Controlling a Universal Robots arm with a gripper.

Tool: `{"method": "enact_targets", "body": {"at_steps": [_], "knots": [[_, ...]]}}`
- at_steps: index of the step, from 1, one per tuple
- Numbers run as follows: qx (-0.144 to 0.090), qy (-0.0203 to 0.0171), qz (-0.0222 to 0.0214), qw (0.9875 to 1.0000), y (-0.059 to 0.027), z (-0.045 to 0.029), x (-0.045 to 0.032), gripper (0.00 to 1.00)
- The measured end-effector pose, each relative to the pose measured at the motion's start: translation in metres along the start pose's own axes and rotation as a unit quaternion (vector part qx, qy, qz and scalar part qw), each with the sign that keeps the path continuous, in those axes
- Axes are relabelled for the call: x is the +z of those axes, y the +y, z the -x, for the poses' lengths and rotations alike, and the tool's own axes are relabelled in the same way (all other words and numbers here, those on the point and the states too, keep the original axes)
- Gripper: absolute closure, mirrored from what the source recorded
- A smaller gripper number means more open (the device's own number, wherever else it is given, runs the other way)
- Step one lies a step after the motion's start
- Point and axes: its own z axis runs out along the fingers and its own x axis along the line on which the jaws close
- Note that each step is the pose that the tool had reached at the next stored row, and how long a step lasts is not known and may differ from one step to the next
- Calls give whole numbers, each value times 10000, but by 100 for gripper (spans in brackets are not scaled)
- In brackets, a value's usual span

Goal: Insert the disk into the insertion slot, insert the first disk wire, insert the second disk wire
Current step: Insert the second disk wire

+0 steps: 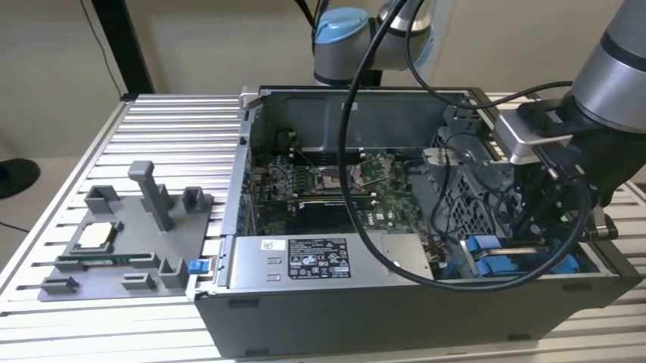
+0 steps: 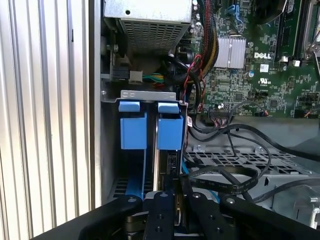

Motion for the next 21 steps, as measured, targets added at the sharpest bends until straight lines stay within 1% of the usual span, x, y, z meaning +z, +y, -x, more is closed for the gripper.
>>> {"method": "enact_targets", "body": {"at_steps": [4,8,11,15,16,20,21], "knots": [[0,2,0,10000,1,2,14,100],[-1,9,0,10000,5,-1,50,100],[1,5,0,10000,8,-3,78,100],[0,2,0,10000,8,-3,83,100],[0,-11,-1,10000,8,-2,93,0],[0,-2,0,10000,8,-3,82,0],[1,-8,0,10000,7,-2,68,0]]}}
